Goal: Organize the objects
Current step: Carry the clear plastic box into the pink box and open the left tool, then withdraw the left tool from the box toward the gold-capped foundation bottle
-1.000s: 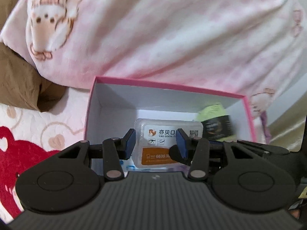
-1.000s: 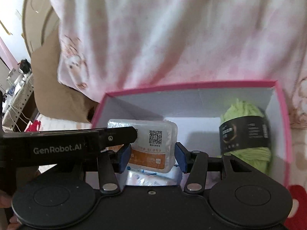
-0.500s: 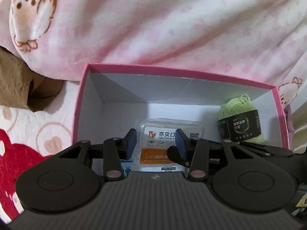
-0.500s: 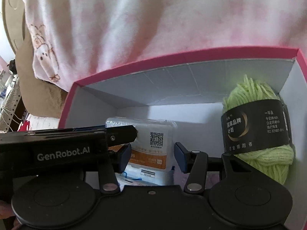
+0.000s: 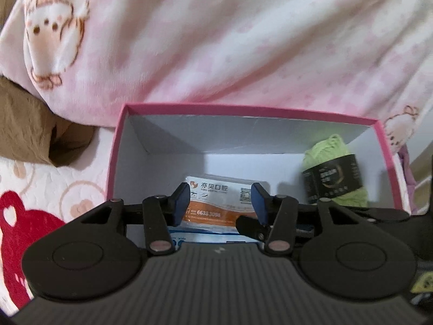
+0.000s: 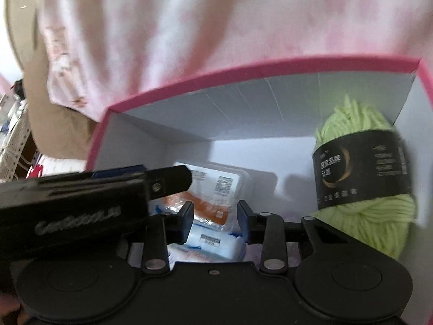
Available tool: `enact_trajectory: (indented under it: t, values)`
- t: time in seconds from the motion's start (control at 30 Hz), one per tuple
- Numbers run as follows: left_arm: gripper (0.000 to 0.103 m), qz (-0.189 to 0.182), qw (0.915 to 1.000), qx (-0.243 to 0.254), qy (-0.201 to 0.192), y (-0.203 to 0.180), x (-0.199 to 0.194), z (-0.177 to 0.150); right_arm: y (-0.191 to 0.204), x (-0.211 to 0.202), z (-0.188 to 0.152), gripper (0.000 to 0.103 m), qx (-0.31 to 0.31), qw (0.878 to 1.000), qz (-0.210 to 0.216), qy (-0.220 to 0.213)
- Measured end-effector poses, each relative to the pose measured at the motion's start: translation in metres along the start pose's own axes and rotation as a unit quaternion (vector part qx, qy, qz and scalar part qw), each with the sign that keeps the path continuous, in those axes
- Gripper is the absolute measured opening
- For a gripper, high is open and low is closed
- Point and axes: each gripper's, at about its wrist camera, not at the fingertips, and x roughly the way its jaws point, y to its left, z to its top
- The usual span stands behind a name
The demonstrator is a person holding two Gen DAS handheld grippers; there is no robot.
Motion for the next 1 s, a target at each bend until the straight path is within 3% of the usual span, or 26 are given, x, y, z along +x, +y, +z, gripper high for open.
enact_trajectory:
  t: [0.2,0.37,0.63,0.73,1.0]
  values:
    - [0.054,-0.036,0.9991,0.022,0.004,-0.003,-0.033,-0.005,0.016,-0.045,-0.014,0.042,-0.06,0.998,-0.003,-0.013]
    - [0.055,-0.046,0.9968,0.065,0.001,-0.01,-0.072,-0.013,0.025,-0.083,-0.022,0.048,-0.095,0.995,-0.014,-0.02]
    - [0.059,-0.066,0.9929,0.098,-0.002,-0.005,-0.132,-0.03,0.047,-0.14,-0.047,0.052,-0.123,0.992,-0.018,-0.034]
    - [0.059,-0.079,0.9917,0.099,0.024,0.0,-0.146,-0.04,0.06,-0.158,-0.06,0.053,-0.13,0.99,-0.019,-0.039]
    - [0.06,-0.086,0.9879,0.127,0.025,0.014,-0.174,-0.066,0.089,-0.19,-0.093,0.053,-0.159,0.986,-0.013,-0.039]
